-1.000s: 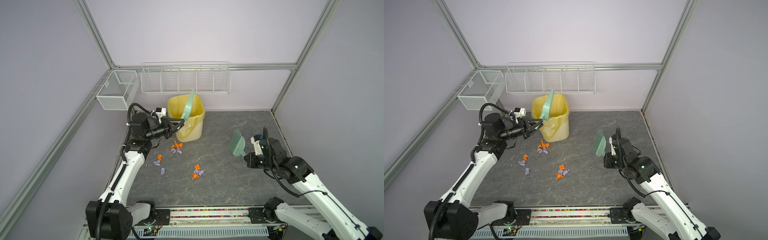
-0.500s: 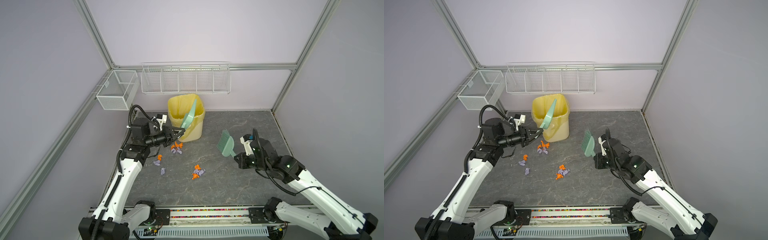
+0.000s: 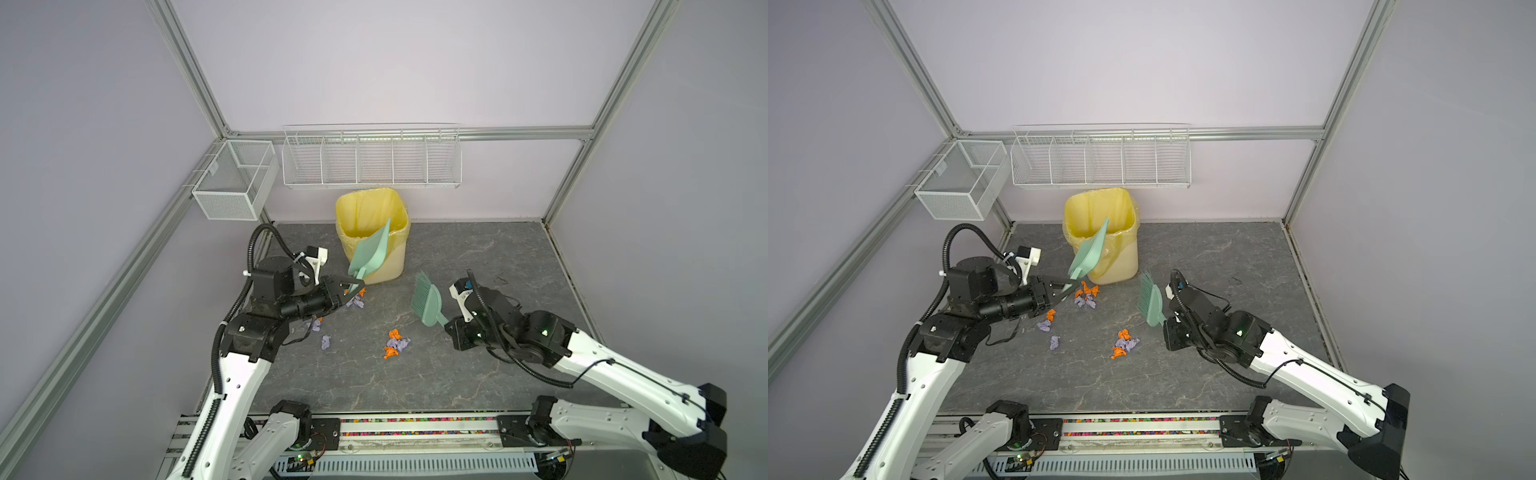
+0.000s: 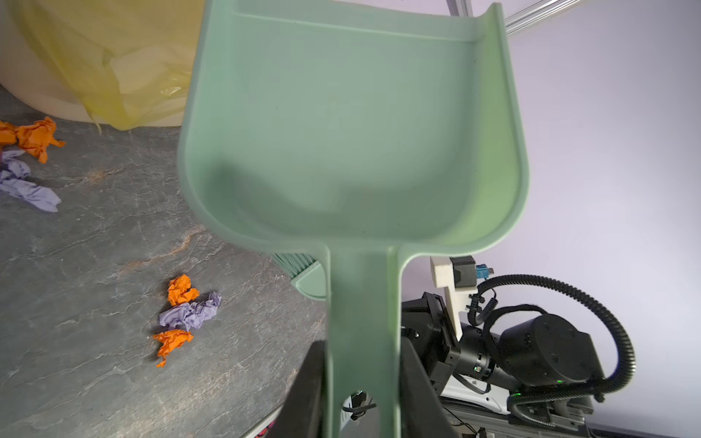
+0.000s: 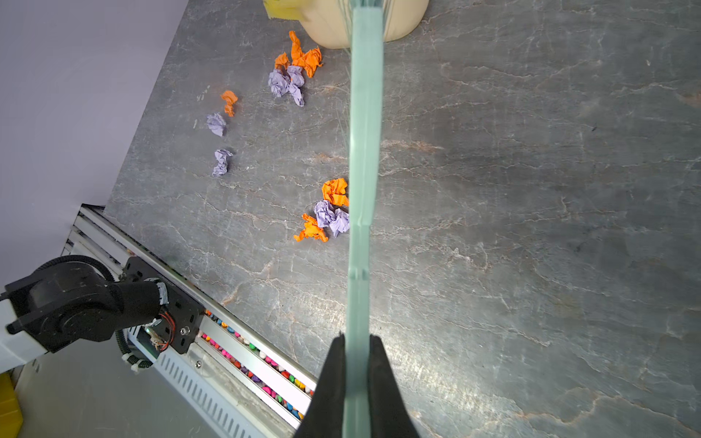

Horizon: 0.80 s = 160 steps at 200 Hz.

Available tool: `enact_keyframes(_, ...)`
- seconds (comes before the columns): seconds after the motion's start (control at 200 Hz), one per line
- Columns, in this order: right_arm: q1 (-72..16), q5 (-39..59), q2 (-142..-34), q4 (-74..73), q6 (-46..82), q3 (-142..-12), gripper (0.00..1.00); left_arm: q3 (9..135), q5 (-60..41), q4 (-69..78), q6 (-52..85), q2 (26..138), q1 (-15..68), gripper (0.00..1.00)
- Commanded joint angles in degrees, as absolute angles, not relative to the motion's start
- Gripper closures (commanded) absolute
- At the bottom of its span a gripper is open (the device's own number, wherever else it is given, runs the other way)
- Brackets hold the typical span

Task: Sweep away the paper scraps from the table
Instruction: 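Lower the empty dustpan toward the scraps with the left gripper while the right nears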

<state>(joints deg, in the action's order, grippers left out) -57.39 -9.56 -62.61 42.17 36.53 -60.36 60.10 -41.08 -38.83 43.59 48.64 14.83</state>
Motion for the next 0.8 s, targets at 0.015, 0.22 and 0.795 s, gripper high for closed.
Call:
enact_keyframes(0.015, -60.7, -12.8, -64.6, 38.8, 38.6, -62.1, 0.93, 57.3, -38.1, -44.1, 41.1, 44.6, 15.2, 1.0)
enact_keyframes(0.22, -64.6, -13.2, -68.7, 37.4, 39.2, -64.0, 0.93, 54.4, -36.0, -48.9, 39.3, 40.9, 15.3, 1.0)
enact_keyframes(0.795, -68.2, -8.9, -74.2, 34.1, 42.2, -63.7, 0.93, 54.1, -26.0, -53.2, 33.1, 42.9, 15.3, 1.0)
